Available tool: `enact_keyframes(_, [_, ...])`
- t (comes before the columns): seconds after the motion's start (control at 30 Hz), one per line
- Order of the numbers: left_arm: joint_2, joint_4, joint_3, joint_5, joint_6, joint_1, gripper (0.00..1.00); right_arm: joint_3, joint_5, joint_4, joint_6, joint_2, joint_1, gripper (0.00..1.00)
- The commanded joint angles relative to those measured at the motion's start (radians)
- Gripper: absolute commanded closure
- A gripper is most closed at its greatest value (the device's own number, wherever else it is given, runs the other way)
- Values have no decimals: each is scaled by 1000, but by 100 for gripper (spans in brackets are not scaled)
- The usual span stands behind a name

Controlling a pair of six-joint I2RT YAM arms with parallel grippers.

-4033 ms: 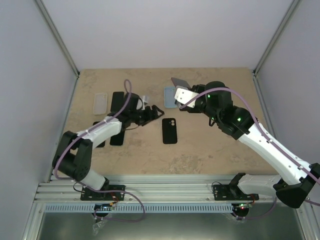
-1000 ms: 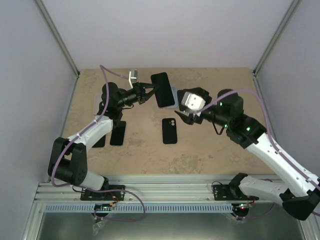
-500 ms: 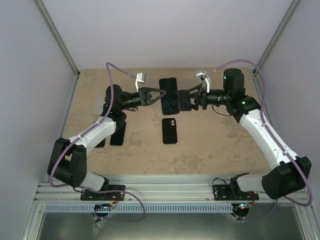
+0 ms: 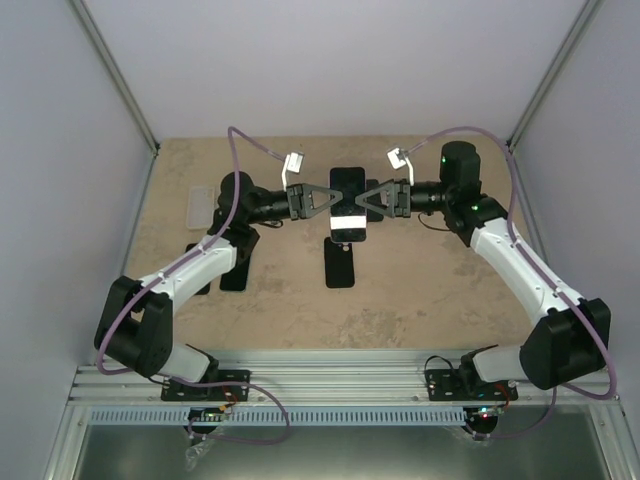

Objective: Take the phone out of the phone case
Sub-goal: Adjust the phone.

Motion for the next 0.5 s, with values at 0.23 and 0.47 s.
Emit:
enact_keyframes(0.23, [-9,-37,33,-17,67,-30,100,-77,-43,66,62,-18,-1,98])
enact_keyframes(0.47, [-15,-283,87,-42,246,-31,20,-148,-47,-110,-81,-42,-83,99])
